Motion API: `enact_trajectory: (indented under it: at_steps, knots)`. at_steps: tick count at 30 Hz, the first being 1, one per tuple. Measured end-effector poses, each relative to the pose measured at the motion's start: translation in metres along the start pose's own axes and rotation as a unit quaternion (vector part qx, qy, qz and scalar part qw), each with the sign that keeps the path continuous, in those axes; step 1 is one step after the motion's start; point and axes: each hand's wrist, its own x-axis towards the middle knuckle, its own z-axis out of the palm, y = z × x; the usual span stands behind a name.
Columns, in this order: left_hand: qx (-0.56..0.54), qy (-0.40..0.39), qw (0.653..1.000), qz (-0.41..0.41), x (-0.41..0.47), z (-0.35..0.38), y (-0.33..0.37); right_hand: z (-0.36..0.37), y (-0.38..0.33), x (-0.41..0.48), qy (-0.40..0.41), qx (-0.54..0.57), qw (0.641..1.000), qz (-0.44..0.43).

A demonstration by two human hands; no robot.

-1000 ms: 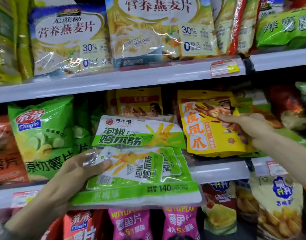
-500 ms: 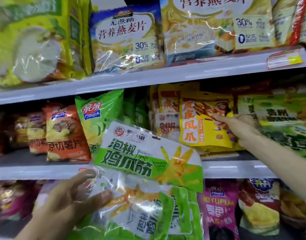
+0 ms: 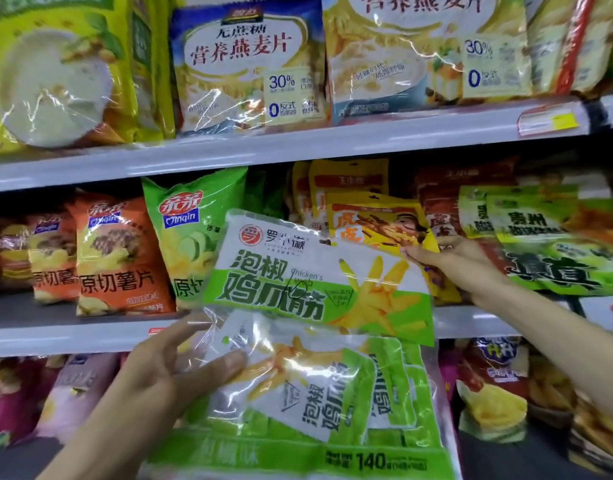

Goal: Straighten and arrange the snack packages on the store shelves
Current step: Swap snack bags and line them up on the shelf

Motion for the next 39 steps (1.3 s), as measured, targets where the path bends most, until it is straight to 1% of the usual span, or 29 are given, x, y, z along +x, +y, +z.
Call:
enact_trajectory:
  at_steps: [2,4,5,6,7,9,11,14,16,20,22,26,29,32,34,39]
  knots:
    - [-0.035,-0.006,0.999,0.0,0.007,0.007,-0.004,-0.007,0.0,-0.008,0.021,-0.014,1.0,0.0]
    - [-0.085,-0.035,0.996,0.005,0.016,0.023,0.002,-0.019,0.007,-0.013,0.074,-0.062,0.995,0.003]
    - [-0.105,-0.04,0.994,0.0,0.021,0.032,0.005,-0.024,0.008,-0.018,0.096,-0.068,0.993,-0.004]
    - [-0.119,-0.047,0.992,-0.007,0.029,0.039,0.005,-0.031,0.007,-0.025,0.117,-0.054,0.992,-0.003]
    - [-0.127,-0.058,0.99,-0.014,0.037,0.047,0.006,-0.038,0.006,-0.029,0.125,-0.011,0.992,0.0]
    - [-0.158,-0.072,0.985,-0.014,0.054,0.067,0.009,-0.051,0.003,-0.042,0.112,0.078,0.99,0.027]
    - [-0.181,-0.075,0.981,-0.006,0.07,0.088,0.012,-0.066,-0.002,-0.059,0.068,0.106,0.991,0.045]
    - [-0.194,-0.071,0.978,0.015,0.09,0.124,0.026,-0.086,-0.007,-0.079,0.027,0.068,0.996,0.052]
    - [-0.198,-0.065,0.978,0.028,0.103,0.147,0.036,-0.1,-0.006,-0.084,0.022,0.025,0.999,0.029]
    - [-0.197,-0.065,0.978,0.034,0.121,0.197,0.06,-0.132,-0.003,-0.077,0.041,-0.032,0.999,-0.017]
    - [-0.195,-0.062,0.978,0.028,0.132,0.223,0.067,-0.155,0.002,-0.068,0.057,-0.034,0.997,-0.036]
    - [-0.179,-0.092,0.979,0.018,0.147,0.276,0.084,-0.21,0.019,-0.039,0.085,-0.048,0.995,-0.031]
    - [-0.153,-0.103,0.983,0.01,0.156,0.318,0.096,-0.25,0.031,-0.015,0.076,-0.093,0.992,-0.048]
    - [-0.137,-0.096,0.986,-0.015,0.162,0.359,0.108,-0.286,0.048,0.011,0.109,-0.117,0.986,-0.043]
    - [-0.11,-0.09,0.99,-0.02,0.166,0.383,0.114,-0.304,0.062,0.027,0.113,-0.134,0.984,-0.029]
    - [-0.045,-0.071,0.996,-0.032,0.182,0.423,0.116,-0.321,0.09,0.046,0.135,-0.21,0.968,-0.029]
